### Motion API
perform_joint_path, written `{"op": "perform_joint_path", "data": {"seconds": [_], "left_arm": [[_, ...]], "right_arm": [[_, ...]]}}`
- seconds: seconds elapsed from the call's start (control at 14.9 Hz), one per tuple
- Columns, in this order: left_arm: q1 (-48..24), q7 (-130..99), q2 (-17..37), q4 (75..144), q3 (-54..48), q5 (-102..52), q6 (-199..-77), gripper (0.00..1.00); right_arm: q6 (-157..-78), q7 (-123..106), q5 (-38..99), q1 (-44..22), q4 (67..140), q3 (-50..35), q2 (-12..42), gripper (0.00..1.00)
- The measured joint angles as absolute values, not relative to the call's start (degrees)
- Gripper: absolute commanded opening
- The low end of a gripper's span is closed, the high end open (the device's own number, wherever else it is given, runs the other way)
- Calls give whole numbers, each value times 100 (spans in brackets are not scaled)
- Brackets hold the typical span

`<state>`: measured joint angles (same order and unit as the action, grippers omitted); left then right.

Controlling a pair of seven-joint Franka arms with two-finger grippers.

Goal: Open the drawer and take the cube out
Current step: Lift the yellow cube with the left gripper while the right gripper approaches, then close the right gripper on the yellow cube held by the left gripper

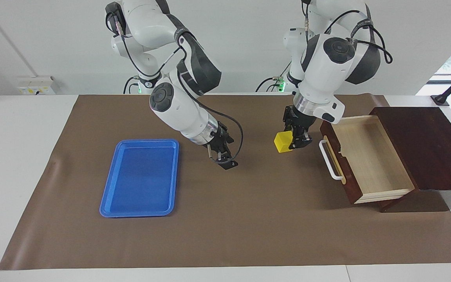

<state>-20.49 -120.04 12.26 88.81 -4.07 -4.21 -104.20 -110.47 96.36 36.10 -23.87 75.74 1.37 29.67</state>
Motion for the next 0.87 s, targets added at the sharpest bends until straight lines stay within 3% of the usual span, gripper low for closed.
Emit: {"op": "perform_joint_path", "data": {"seconds": [0.34, 0.87], "left_arm": [[-2303, -12344, 1284, 8885, -409, -422, -10628, 0], [-2378, -12689, 1434, 8884, -399, -421, -10753, 0]], "right_arm": [[-11348, 8841, 4266, -2126, 8085, 147, 2816, 97], [-11709, 8642, 4707, -2239, 8462, 131, 2692, 97]]}}
